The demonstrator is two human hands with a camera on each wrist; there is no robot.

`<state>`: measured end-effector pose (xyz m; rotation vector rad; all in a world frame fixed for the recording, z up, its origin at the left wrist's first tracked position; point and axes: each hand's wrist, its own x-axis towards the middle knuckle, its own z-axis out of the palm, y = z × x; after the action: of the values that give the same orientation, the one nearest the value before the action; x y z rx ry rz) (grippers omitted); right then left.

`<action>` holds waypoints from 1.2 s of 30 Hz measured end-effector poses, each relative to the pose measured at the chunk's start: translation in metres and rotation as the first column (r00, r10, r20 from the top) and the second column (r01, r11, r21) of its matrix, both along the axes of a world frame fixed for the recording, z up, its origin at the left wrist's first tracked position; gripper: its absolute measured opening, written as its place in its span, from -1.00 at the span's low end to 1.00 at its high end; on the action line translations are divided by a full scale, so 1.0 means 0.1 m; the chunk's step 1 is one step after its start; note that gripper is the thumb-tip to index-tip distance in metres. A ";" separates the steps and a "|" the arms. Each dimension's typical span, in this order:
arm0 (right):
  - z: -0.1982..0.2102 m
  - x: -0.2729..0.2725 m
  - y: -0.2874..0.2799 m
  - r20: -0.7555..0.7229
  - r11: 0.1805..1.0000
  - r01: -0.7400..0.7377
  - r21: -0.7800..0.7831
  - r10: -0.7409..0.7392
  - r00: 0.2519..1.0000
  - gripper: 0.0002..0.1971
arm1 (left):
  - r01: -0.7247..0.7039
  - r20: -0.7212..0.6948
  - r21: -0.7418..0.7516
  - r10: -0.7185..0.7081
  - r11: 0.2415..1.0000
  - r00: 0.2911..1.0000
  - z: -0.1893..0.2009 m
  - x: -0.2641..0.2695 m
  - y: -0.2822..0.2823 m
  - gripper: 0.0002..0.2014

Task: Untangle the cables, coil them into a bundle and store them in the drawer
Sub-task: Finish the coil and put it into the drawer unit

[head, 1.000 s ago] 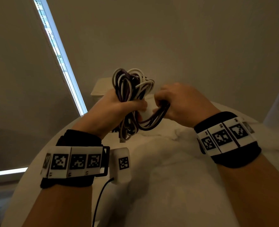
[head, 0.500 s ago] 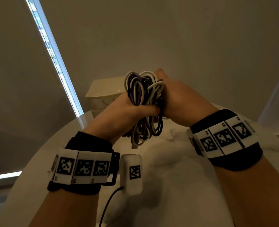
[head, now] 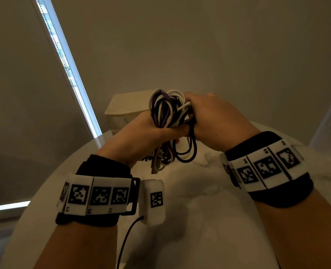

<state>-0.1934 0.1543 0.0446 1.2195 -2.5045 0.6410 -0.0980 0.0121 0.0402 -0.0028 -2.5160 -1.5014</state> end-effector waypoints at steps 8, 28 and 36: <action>-0.02 0.04 -0.01 -0.043 0.996 0.085 0.024 -0.084 0.996 -0.72 | 0.075 0.035 0.017 -0.075 0.997 0.997 0.00 0.00 0.03 -0.54; -0.04 0.00 -0.02 -0.119 0.996 -0.032 -0.089 0.021 0.993 -0.35 | -0.100 0.114 0.121 0.086 0.988 0.990 -0.06 -0.02 -0.12 -0.71; -0.01 -0.12 0.02 0.181 0.937 -0.096 -0.337 0.165 0.970 -0.21 | -0.150 -0.013 0.200 0.156 0.968 0.988 -0.08 0.03 -0.25 -0.75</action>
<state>-0.2053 0.1568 0.0436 1.2534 -2.3565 1.2206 -0.0954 -0.0124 0.0323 0.1955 -2.2753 -1.6679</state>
